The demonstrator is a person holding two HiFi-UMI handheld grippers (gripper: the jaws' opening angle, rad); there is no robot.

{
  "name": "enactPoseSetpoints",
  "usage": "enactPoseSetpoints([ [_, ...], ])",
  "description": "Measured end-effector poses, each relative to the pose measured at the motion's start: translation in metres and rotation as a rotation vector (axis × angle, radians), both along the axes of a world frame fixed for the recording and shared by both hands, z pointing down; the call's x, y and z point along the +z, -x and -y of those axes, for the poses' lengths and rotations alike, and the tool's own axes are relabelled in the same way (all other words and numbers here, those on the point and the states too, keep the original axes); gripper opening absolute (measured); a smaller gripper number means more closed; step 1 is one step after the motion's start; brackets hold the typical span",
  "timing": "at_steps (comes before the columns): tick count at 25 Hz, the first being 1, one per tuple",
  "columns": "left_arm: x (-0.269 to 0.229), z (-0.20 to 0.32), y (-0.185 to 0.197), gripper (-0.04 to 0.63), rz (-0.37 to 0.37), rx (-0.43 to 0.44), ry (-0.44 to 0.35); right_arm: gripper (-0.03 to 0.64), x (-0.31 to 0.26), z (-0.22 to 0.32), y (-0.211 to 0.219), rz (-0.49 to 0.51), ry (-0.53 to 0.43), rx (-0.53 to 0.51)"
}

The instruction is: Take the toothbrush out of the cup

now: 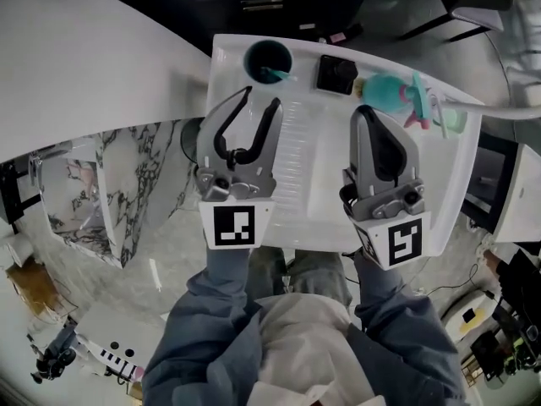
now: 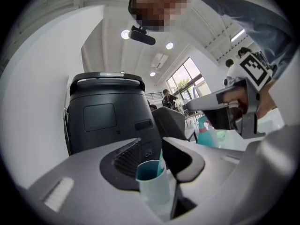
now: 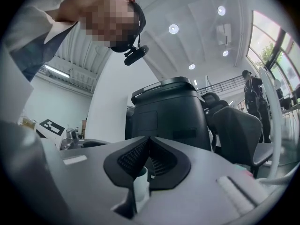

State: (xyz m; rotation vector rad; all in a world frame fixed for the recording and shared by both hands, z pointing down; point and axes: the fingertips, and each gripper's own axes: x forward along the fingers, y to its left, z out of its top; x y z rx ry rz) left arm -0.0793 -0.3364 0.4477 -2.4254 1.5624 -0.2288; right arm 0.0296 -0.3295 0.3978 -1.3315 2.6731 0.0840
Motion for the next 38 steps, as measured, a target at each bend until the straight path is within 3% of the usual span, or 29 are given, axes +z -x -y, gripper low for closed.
enactPoseSetpoints([
  [4,0.022,0.011,-0.014,0.167,0.086,0.024,0.014,0.006,0.016,0.005,-0.003,0.011,0.019,0.002],
  [11,0.048,0.023,-0.025,0.167,0.321,0.022,0.013,0.006,0.031,0.012,-0.003,0.042,0.022,0.002],
  [15,0.049,0.027,-0.028,0.167,0.39,0.019,-0.008,0.006,0.039,0.014,-0.002,0.056,0.035,0.003],
  [22,0.054,0.031,-0.03,0.167,0.396,0.013,-0.005,0.006,0.043,0.014,-0.003,0.07,0.034,0.003],
  [38,0.044,0.039,-0.033,0.129,0.331,0.004,-0.051,0.006,0.043,0.015,-0.009,0.077,0.022,0.016],
])
